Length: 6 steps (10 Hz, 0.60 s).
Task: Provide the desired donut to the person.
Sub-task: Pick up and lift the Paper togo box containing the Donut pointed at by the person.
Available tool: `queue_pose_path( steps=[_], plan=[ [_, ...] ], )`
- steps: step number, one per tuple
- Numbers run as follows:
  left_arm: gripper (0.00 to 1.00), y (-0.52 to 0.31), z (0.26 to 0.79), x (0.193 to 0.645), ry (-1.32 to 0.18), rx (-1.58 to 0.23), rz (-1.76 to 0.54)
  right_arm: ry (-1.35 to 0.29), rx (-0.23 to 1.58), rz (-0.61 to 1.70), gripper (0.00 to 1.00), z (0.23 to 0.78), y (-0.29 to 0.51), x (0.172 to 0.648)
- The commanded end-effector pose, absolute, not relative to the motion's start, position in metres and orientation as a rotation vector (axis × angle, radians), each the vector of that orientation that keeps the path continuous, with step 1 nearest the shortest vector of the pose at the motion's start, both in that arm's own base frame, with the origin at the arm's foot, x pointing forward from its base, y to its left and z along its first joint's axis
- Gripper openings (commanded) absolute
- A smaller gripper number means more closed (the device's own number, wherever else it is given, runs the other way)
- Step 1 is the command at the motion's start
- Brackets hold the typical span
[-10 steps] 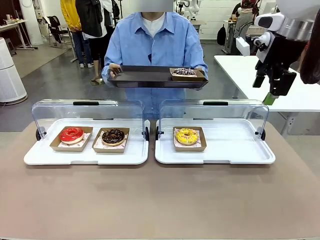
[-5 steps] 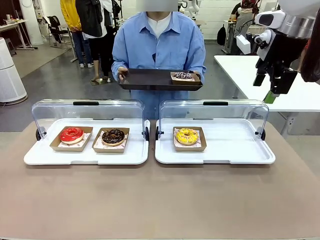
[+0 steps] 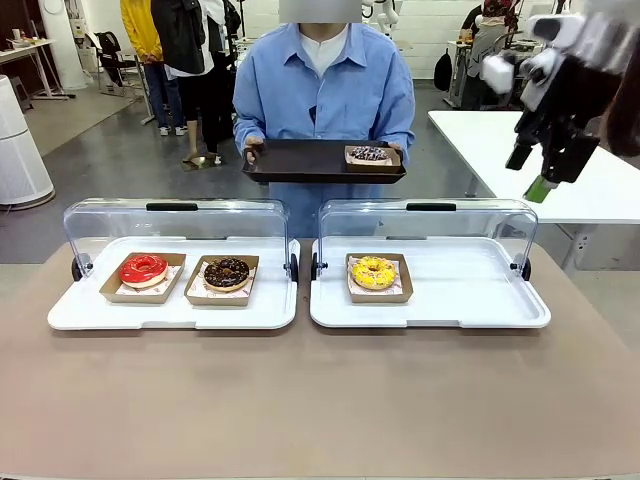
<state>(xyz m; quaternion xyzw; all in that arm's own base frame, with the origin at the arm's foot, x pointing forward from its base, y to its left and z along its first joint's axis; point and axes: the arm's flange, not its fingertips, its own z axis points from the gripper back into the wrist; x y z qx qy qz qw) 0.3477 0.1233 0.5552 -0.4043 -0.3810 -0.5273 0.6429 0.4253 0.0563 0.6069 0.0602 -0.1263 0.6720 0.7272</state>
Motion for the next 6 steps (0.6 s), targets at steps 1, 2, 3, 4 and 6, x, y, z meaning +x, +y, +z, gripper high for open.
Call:
queue_pose_path(
  steps=[1,2,3,4,6],
  plan=[
    [1.00,0.124,0.557,0.347,-0.876,-0.924,-1.207,-0.456,0.418,1.350,1.00,0.614,-0.006,0.445],
    [1.00,0.124,0.557,0.347,-0.876,-0.924,-1.207,-0.548,0.559,1.312,1.00,0.610,-0.039,0.452],
    [1.00,0.124,0.557,0.347,-0.876,-0.924,-1.207,-0.656,0.628,1.272,1.00,0.603,-0.075,0.459],
    [1.00,0.124,0.557,0.347,-0.876,-0.924,-1.207,-0.731,0.725,1.255,1.00,0.592,-0.112,0.463],
    [1.00,0.124,0.557,0.347,-0.876,-0.924,-1.207,-0.783,0.846,1.293,1.00,0.574,-0.171,0.467]
  ],
)
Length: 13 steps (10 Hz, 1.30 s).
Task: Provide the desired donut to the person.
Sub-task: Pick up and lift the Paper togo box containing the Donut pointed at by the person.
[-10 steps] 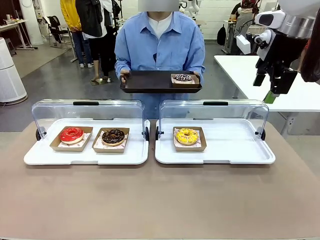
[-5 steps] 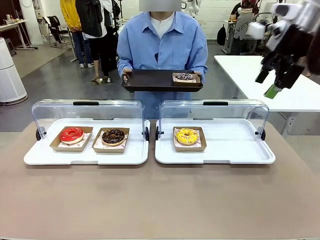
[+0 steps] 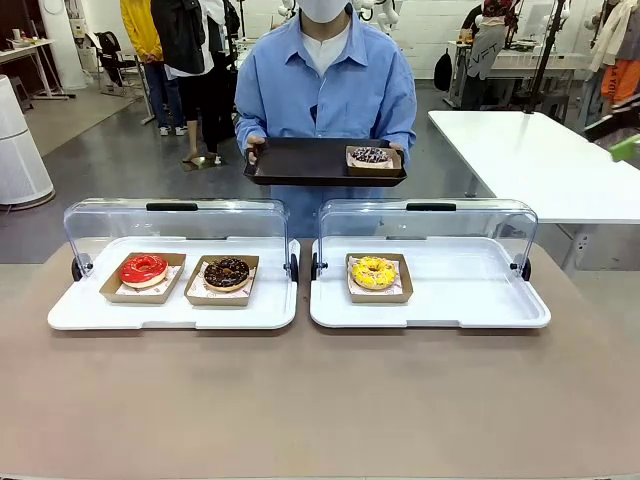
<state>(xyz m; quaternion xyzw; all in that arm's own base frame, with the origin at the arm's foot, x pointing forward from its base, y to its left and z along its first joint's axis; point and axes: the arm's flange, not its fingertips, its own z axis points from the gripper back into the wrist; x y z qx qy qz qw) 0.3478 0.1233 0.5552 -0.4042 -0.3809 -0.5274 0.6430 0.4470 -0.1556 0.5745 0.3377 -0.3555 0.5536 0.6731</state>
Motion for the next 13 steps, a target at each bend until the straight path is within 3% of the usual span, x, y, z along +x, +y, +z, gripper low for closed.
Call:
queue_pose_path(
  steps=[1,4,10,11,13],
  plan=[
    [1.00,0.124,0.557,0.347,-0.876,-0.924,-1.207,-0.819,0.882,1.305,1.00,0.567,-0.192,0.470],
    [1.00,0.124,0.557,0.347,-0.876,-0.924,-1.207,-0.823,0.974,1.298,1.00,0.545,-0.210,0.468],
    [1.00,0.124,0.557,0.347,-0.876,-0.924,-1.207,-0.829,0.841,1.294,1.00,0.538,-0.188,0.446],
    [1.00,0.124,0.557,0.347,-0.876,-0.924,-1.207,-0.826,0.934,1.289,1.00,0.540,-0.207,0.458],
    [1.00,0.124,0.557,0.347,-0.876,-0.924,-1.207,-0.826,0.934,1.289,1.00,0.540,-0.207,0.458]
  ],
)
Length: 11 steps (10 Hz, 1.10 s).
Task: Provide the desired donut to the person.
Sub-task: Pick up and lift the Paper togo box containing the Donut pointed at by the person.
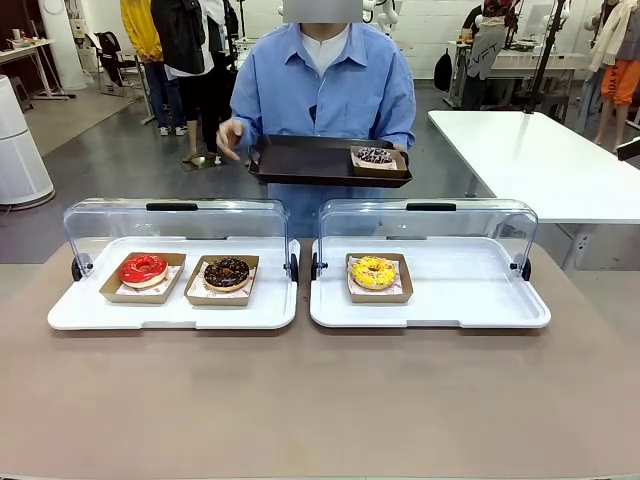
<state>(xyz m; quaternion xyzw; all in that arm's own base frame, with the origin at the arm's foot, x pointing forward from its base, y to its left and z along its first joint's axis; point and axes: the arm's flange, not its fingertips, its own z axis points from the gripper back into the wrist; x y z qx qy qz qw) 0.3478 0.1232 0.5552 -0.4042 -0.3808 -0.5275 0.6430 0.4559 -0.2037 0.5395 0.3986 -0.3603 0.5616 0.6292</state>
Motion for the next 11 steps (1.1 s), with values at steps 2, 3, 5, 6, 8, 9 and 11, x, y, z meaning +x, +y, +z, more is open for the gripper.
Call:
queue_pose_path(
  steps=[2,3,5,6,8,9,11],
  plan=[
    [1.00,0.1242,0.5566,0.3465,-0.876,-0.924,-1.207,-0.826,0.934,1.289,1.00,0.5402,-0.2072,0.4575],
    [1.00,0.1242,0.5566,0.3465,-0.876,-0.924,-1.207,-0.826,0.934,1.289,1.00,0.5402,-0.2072,0.4575],
    [1.00,0.1242,0.5566,0.3465,-0.876,-0.924,-1.207,-0.826,0.934,1.289,1.00,0.5402,-0.2072,0.4575],
    [1.00,0.1242,0.5566,0.3465,-0.876,-0.924,-1.207,-0.826,0.934,1.289,1.00,0.5402,-0.2072,0.4575],
    [1.00,0.1242,0.5566,0.3465,-0.876,-0.924,-1.207,-0.826,0.934,1.289,1.00,0.5402,-0.2072,0.4575],
    [1.00,0.1242,0.5566,0.3465,-0.876,-0.924,-1.207,-0.826,0.934,1.289,1.00,0.5402,-0.2072,0.4575],
    [1.00,0.1242,0.5566,0.3465,-0.876,-0.924,-1.207,-0.826,0.934,1.289,1.00,0.5402,-0.2072,0.4575]
  ],
)
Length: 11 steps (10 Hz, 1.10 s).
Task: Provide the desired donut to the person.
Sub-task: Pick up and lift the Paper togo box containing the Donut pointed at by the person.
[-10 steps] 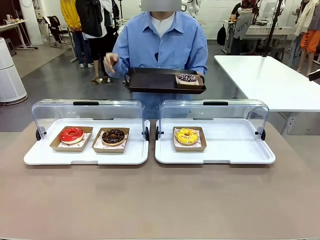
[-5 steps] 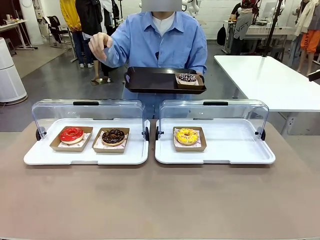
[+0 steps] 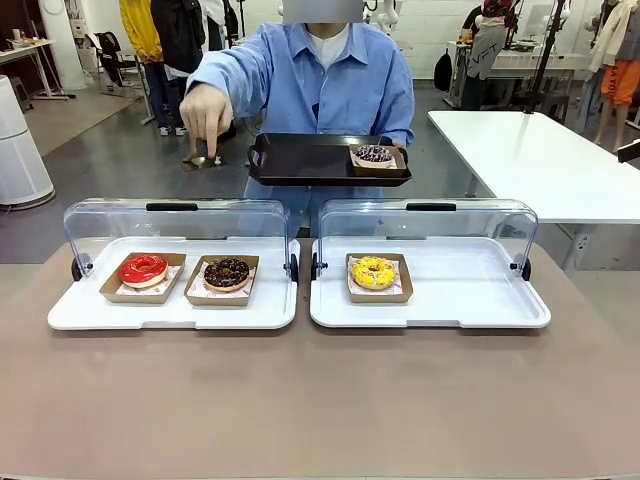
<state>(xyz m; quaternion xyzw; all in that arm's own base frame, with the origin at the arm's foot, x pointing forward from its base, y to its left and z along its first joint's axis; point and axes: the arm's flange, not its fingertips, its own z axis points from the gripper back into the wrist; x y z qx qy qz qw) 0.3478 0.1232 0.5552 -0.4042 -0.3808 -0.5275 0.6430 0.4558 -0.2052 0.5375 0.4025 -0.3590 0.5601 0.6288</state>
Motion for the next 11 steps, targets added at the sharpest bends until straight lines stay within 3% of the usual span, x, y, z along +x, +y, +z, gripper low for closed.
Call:
queue_pose_path(
  steps=[1,11],
  plan=[
    [1.00,0.1242,0.5566,0.3465,-0.876,-0.924,-1.207,-0.826,0.934,1.289,1.00,0.5402,-0.2072,0.4575],
    [1.00,0.1242,0.5566,0.3465,-0.876,-0.924,-1.207,-0.826,0.934,1.289,1.00,0.5402,-0.2072,0.4575]
  ],
)
